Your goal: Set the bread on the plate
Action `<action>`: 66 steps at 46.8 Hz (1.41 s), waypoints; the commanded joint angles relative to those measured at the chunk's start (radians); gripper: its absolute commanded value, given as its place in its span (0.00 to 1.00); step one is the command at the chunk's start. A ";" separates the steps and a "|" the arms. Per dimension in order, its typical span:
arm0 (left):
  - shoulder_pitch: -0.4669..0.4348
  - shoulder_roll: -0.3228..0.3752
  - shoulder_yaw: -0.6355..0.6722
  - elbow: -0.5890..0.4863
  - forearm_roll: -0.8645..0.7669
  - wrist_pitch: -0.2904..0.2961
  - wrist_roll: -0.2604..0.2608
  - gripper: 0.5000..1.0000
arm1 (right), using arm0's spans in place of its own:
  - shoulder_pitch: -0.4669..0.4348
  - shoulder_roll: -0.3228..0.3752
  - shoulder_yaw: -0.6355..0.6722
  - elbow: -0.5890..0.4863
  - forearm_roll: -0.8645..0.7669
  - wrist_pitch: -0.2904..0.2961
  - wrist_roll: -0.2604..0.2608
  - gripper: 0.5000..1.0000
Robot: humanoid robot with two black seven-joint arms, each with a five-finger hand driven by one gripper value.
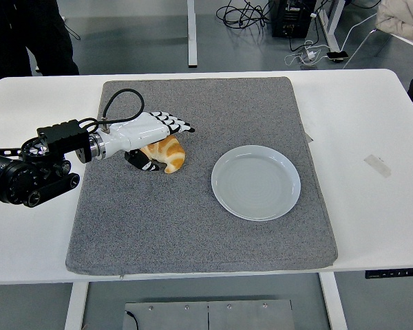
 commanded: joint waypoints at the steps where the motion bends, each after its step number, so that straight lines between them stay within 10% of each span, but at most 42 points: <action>1: 0.004 -0.008 0.000 0.014 0.000 -0.001 0.000 0.88 | 0.000 0.000 0.001 0.000 0.000 0.000 0.000 1.00; 11: 0.010 -0.019 0.000 0.029 0.000 -0.007 0.000 0.75 | 0.000 0.000 0.000 0.000 0.000 0.000 0.000 1.00; 38: 0.007 -0.030 0.020 0.032 -0.004 -0.015 -0.001 0.01 | 0.000 0.000 0.001 0.000 0.000 0.000 0.000 1.00; 66: -0.084 -0.005 -0.023 -0.020 -0.081 -0.015 -0.021 0.00 | 0.000 0.000 0.000 0.000 0.000 0.000 0.000 1.00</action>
